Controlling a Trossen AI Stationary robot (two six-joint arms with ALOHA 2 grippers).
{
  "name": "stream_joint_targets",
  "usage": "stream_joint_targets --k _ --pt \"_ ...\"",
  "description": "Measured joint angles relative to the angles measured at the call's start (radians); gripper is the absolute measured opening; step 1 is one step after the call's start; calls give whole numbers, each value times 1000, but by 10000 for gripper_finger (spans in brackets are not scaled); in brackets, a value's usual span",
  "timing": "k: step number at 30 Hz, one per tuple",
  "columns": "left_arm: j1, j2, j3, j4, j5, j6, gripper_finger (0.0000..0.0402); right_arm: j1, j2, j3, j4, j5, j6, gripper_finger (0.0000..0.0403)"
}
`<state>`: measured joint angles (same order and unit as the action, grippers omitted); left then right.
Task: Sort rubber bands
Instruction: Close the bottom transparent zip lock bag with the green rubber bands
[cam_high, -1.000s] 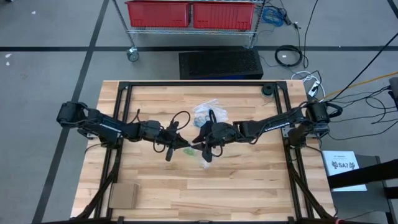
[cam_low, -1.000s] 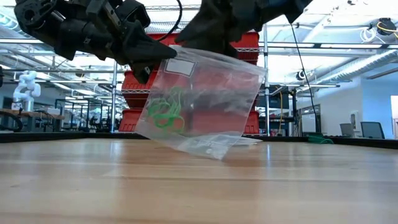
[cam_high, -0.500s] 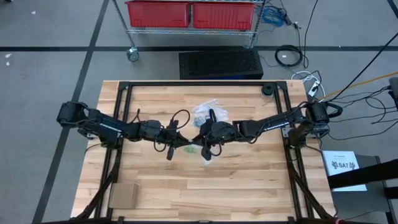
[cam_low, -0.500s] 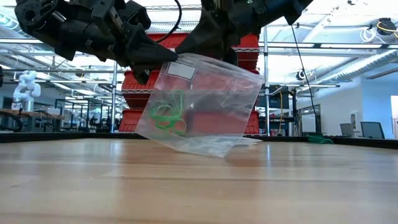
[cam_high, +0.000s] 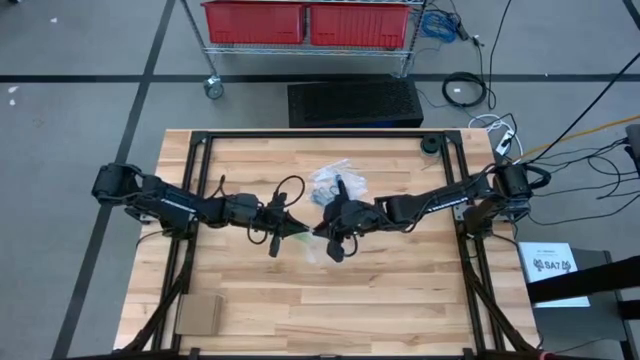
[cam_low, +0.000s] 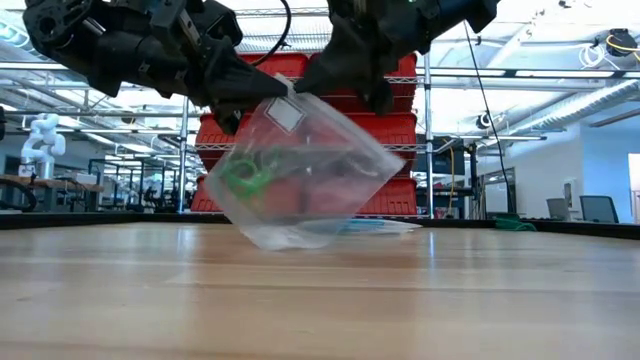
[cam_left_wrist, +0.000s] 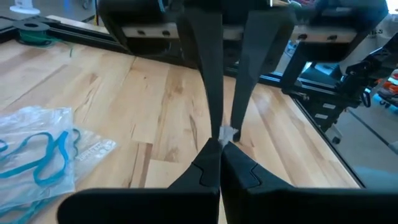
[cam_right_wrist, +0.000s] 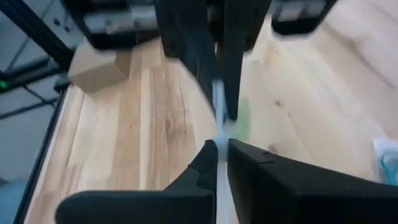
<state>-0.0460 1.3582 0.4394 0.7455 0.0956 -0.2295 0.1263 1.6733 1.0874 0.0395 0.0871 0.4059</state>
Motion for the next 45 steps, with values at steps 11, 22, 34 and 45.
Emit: stream_joint_targets --k 11,22,34,45 --pt "1 0 0 23 -29 0 0 32 -5 -2 -153 -9 39 4" --pt "2 -1 0 36 -32 -1 0 73 -4 -4 -283 -6 88 4" --pt "33 -2 1 25 -29 -26 0 86 -3 -4 -396 -4 130 4" --pt "33 -2 1 -85 -48 -28 0 107 -3 -4 -441 0 137 4"
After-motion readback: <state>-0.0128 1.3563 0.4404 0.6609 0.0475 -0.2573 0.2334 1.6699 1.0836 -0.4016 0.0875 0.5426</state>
